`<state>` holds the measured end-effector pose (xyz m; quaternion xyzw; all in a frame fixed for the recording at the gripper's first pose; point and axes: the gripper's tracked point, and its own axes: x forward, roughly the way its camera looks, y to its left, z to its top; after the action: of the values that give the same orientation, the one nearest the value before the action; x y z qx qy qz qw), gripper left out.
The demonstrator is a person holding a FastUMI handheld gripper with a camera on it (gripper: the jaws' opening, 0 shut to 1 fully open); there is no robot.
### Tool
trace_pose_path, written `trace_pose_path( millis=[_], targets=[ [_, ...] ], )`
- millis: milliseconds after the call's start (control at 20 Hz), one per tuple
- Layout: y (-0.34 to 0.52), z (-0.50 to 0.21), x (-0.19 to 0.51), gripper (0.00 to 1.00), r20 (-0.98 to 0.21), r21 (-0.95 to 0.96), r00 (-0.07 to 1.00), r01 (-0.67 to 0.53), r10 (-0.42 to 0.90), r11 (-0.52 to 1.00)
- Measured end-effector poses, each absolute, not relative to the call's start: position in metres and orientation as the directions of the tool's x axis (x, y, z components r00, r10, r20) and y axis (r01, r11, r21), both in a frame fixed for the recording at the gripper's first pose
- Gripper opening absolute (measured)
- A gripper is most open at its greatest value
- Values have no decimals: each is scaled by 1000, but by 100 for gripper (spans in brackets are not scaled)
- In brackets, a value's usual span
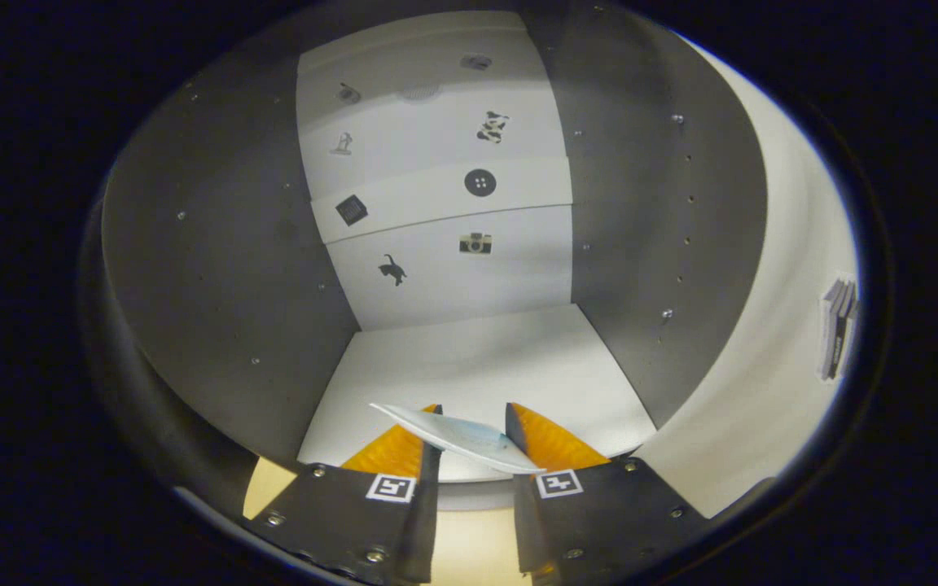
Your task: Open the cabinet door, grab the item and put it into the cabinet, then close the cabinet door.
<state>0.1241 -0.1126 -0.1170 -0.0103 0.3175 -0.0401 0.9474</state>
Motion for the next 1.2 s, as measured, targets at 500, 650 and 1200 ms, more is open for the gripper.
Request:
trace_pose_path(
  millis=[500,650,1200],
  targets=[
    [-122,-144,150,39,-719,-58,687,93,-106,994],
    [-124,-152,156,39,-741,-59,663,93,-106,994],
    [-123,-160,177,50,-753,-14,653,111,-84,994]
  ],
)
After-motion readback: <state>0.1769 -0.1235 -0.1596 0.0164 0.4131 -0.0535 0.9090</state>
